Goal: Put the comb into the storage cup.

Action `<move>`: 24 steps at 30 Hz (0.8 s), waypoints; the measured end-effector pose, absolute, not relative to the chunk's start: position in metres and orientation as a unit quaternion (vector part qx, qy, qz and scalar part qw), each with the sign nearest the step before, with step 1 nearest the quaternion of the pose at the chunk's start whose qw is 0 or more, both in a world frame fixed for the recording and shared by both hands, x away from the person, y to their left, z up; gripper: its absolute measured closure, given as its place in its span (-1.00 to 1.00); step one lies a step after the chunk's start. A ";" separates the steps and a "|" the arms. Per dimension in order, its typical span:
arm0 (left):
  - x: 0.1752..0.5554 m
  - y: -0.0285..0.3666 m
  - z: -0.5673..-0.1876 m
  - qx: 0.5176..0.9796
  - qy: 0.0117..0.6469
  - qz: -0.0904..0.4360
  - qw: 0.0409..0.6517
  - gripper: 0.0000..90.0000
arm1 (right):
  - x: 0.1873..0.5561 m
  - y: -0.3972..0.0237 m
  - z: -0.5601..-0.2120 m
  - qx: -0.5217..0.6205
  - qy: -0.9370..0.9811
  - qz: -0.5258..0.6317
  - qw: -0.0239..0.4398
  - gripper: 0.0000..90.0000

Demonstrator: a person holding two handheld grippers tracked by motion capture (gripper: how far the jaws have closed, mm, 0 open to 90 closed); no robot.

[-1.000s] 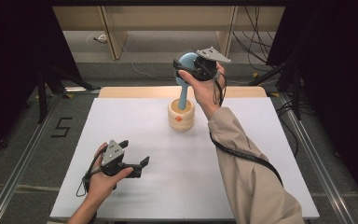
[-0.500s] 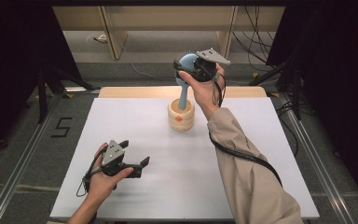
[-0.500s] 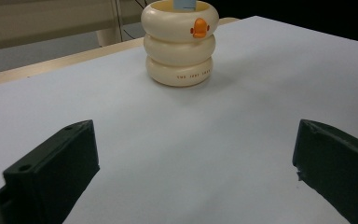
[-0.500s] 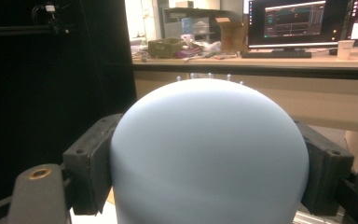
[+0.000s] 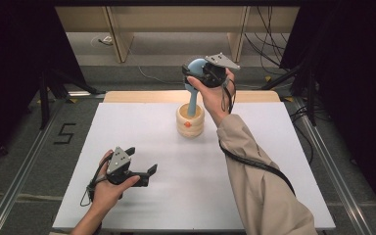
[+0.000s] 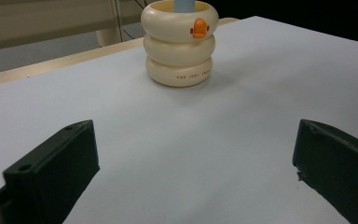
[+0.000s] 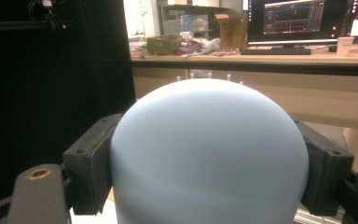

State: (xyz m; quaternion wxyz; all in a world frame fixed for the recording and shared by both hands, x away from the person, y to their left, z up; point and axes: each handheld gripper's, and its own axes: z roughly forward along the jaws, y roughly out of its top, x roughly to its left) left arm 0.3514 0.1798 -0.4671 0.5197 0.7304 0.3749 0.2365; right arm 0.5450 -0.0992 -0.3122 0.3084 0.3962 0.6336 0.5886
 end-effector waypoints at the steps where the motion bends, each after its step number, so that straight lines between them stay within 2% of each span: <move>1: 0.351 0.180 -0.467 0.730 0.374 0.236 0.520 -1.00 | 0.545 -0.099 -0.313 0.397 0.633 0.589 0.308 -0.53; 24: 0.351 0.179 -0.467 0.731 0.374 0.236 0.520 -1.00 | 0.547 -0.098 -0.320 0.398 0.633 0.587 0.312 -0.54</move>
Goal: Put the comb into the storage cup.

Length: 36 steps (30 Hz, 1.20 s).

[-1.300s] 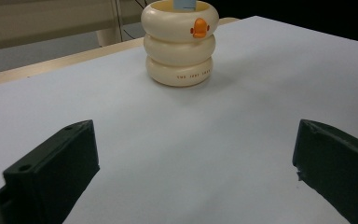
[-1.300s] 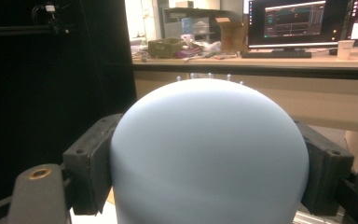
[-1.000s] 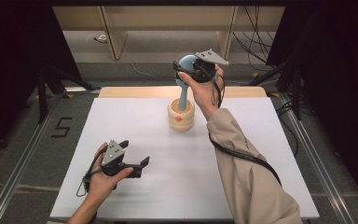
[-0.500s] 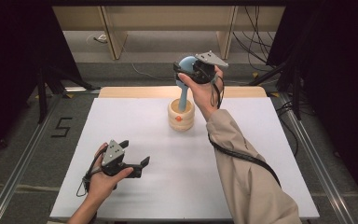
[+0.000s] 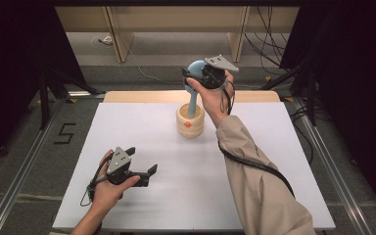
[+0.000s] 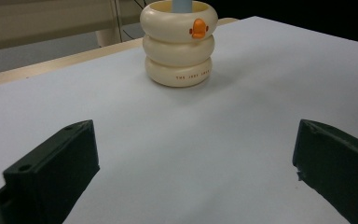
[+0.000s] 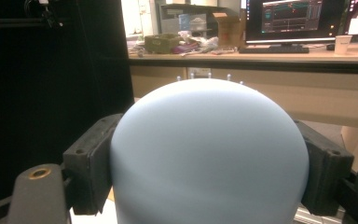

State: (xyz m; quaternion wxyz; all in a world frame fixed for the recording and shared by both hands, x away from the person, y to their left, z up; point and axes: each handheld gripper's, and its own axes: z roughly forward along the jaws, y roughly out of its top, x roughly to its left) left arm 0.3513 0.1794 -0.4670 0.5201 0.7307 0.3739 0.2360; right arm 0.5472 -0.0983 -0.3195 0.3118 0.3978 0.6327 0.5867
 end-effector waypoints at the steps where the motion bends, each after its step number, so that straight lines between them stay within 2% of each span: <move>1: 0.351 0.179 -0.467 0.731 0.374 0.236 0.520 -1.00 | 0.547 -0.098 -0.320 0.398 0.633 0.586 0.312 -0.54; 36: 0.351 0.179 -0.467 0.730 0.374 0.235 0.522 -1.00 | 0.551 -0.097 -0.331 0.397 0.638 0.579 0.316 -0.54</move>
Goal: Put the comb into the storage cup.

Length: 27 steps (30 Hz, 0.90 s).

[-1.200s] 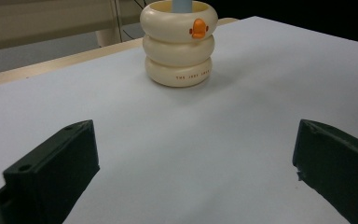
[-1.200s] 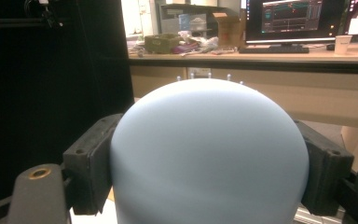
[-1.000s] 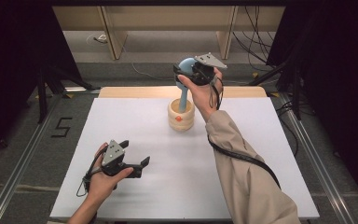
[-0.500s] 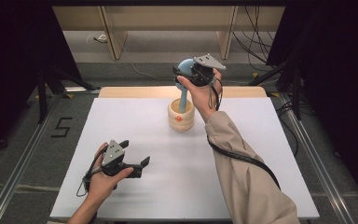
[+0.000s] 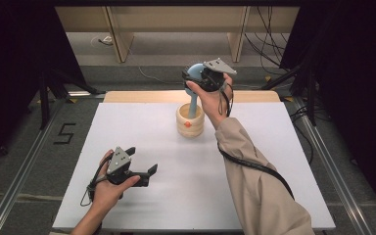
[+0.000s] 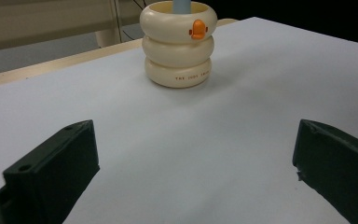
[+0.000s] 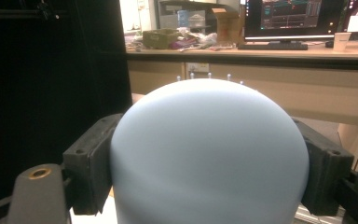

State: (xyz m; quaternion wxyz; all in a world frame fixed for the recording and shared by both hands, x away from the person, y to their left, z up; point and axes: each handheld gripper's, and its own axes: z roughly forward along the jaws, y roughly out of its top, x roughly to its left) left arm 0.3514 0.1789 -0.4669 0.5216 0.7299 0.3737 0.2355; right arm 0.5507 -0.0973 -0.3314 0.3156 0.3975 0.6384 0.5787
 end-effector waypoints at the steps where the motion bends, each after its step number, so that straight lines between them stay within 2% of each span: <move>1: 0.351 0.179 -0.467 0.730 0.374 0.235 0.522 -1.00 | 0.551 -0.097 -0.332 0.398 0.638 0.579 0.315 -0.54; 27: 0.351 0.179 -0.467 0.731 0.373 0.235 0.522 -1.00 | 0.551 -0.093 -0.340 0.377 0.636 0.583 0.336 -0.54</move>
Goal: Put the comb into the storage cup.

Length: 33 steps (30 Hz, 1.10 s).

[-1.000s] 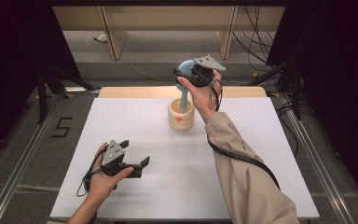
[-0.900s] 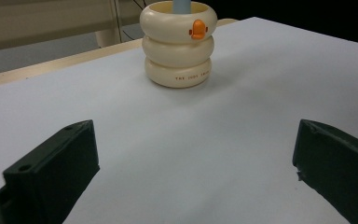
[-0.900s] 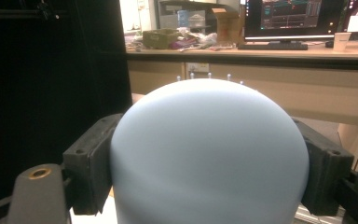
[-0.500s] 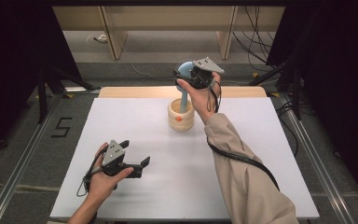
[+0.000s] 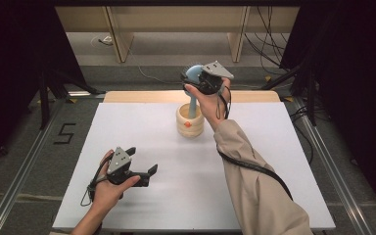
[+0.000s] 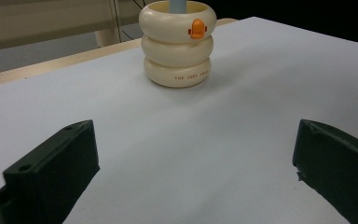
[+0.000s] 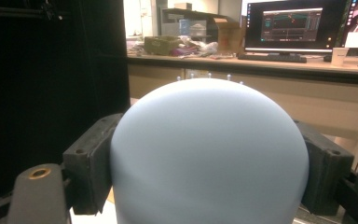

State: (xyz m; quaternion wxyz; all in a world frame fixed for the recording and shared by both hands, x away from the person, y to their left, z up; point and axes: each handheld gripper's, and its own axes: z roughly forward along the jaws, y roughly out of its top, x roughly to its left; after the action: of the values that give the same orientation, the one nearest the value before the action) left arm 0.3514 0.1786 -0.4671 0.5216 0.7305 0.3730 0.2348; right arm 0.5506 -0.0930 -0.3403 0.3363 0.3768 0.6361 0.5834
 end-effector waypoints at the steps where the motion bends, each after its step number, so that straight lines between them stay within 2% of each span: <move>1: 0.351 0.179 -0.467 0.731 0.373 0.235 0.522 -1.00 | 0.551 -0.093 -0.340 0.376 0.636 0.583 0.336 -0.54; 33: 0.351 0.178 -0.468 0.730 0.373 0.234 0.522 -1.00 | 0.557 -0.089 -0.357 0.383 0.630 0.582 0.343 -0.54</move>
State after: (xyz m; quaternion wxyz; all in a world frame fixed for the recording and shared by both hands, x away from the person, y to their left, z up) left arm 0.3514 0.1778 -0.4680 0.5222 0.7304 0.3730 0.2338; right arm 0.5571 -0.0887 -0.3575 0.3434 0.3830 0.6301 0.5817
